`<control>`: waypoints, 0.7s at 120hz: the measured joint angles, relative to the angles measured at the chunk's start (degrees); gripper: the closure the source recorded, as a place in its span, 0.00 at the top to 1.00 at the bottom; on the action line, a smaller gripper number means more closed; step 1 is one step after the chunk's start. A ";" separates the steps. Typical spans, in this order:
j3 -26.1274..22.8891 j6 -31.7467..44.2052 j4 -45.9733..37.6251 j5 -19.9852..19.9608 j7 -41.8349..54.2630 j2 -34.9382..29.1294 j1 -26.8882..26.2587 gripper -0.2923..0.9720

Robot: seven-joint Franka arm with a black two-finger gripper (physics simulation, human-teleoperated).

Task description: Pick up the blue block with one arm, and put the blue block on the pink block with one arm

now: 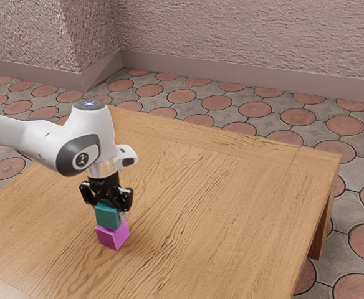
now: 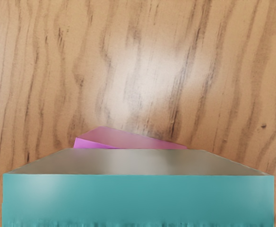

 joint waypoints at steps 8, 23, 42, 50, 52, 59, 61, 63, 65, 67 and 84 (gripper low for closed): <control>0.03 0.02 0.04 -0.30 0.23 0.00 0.73 0.60; 0.02 0.03 0.05 -0.52 0.57 -0.62 2.46 0.67; -2.81 -0.14 0.87 -0.50 0.92 -9.57 2.24 0.72; -5.39 -0.76 2.15 -0.47 1.05 -13.52 1.34 0.74; -5.81 -1.12 2.78 -0.46 1.08 -14.31 1.24 0.74; -6.88 -2.89 6.40 -0.46 1.60 -16.26 0.49 0.75; -6.93 -3.37 7.73 -0.48 1.95 -16.47 0.40 0.75; -6.93 -3.81 9.04 -0.51 2.32 -16.55 0.47 0.75; -6.94 -4.21 10.27 -0.53 2.68 -16.57 0.55 0.75; -6.94 -4.59 11.32 -0.54 3.04 -16.60 0.60 0.75; -6.52 -13.50 22.48 -0.68 5.85 -16.18 0.56 0.76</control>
